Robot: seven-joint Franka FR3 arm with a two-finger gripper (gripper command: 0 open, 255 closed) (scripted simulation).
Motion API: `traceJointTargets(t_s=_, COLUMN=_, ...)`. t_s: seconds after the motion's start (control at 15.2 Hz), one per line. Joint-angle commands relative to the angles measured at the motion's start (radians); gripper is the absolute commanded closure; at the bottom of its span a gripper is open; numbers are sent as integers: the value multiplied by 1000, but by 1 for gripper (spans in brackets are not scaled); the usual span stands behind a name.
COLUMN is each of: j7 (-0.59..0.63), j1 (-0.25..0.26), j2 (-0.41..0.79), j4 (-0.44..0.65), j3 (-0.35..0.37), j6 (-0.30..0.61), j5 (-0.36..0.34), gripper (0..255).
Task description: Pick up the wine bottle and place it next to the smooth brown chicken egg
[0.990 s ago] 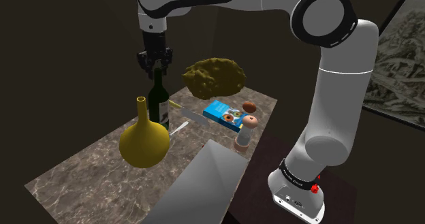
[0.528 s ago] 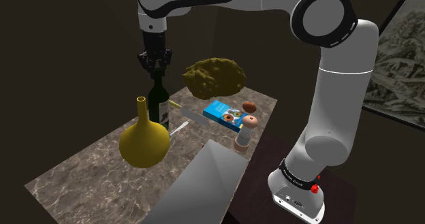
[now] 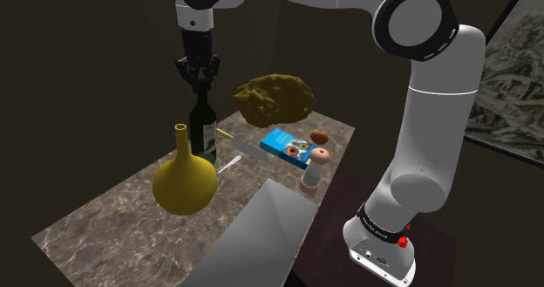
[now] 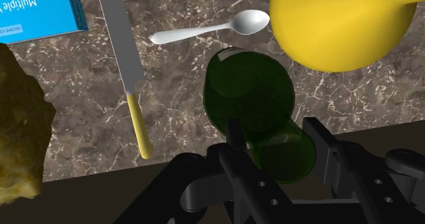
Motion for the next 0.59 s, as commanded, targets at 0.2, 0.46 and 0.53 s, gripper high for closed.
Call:
traceJointTargets(t_s=0.2, j7=2, j1=4, j2=3, j4=72, j3=1, j6=-69, j5=0, gripper=255)
traceJointTargets(t_s=0.46, j7=3, j1=8, j2=11, j4=137, j3=2, j6=-126, j5=-2, gripper=255)
traceJointTargets(t_s=0.53, j7=4, j1=9, j2=14, j4=154, j3=2, j6=-141, j5=-3, gripper=255)
